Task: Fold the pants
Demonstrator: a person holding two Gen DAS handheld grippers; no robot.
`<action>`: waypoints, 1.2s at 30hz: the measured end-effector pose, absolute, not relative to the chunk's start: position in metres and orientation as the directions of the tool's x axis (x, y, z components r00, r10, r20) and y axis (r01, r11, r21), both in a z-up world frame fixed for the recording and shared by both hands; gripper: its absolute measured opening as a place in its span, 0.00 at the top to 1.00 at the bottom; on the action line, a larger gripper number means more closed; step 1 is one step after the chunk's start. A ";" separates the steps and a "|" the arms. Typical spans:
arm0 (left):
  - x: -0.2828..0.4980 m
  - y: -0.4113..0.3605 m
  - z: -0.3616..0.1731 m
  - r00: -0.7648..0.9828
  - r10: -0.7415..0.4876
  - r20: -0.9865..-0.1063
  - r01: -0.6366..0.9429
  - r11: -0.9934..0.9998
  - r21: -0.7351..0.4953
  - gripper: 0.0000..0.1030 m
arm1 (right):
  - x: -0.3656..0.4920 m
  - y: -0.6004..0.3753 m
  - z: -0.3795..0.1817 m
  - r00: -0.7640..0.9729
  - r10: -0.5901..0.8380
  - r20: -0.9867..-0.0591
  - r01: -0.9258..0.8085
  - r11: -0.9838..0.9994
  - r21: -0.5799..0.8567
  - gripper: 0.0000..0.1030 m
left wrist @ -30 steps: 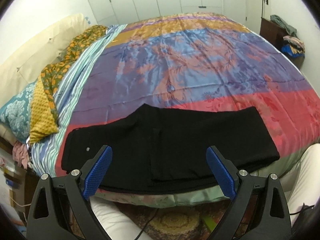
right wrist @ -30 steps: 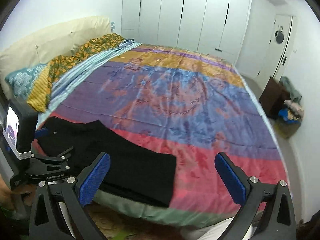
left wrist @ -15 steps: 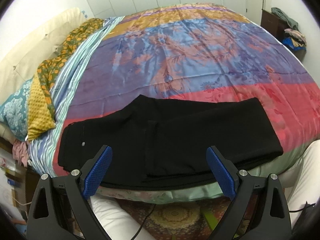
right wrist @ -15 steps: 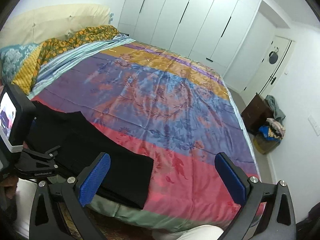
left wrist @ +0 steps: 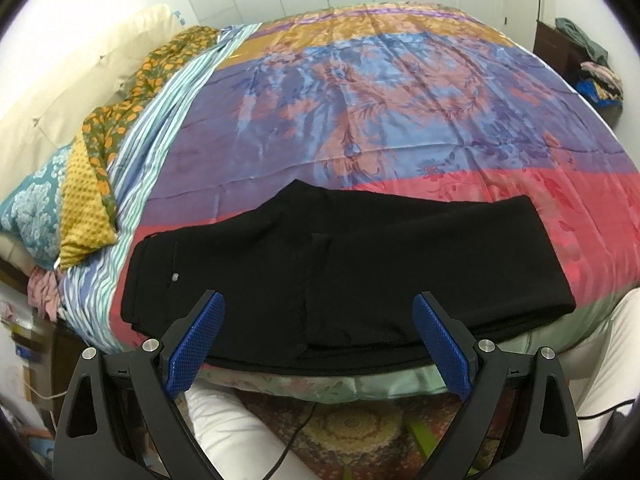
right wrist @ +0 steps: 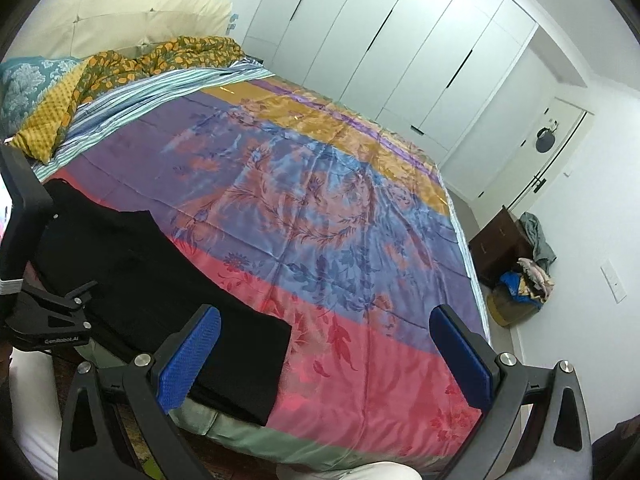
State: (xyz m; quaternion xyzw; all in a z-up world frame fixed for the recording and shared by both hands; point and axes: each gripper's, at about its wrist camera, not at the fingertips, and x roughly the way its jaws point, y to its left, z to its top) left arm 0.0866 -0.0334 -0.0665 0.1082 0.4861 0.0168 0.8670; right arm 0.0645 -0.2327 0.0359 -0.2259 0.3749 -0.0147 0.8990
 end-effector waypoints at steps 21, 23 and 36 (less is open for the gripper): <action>0.098 0.265 -0.155 0.481 0.041 -0.876 -0.447 0.871 -0.205 0.07 | 0.086 -0.264 -0.155 0.447 -0.012 -0.894 -0.046 0.998 -0.037 0.00; 0.094 0.316 -0.155 0.530 0.033 -0.847 -0.530 0.793 -0.301 0.07 | 0.084 -0.260 -0.162 0.424 -0.004 -0.906 -0.058 0.998 -0.031 0.00; 0.177 0.333 -0.234 0.419 -0.363 -0.832 -0.240 0.839 -0.488 0.08 | 0.085 -0.192 -0.176 0.371 0.036 -0.928 -0.234 0.971 -0.056 0.00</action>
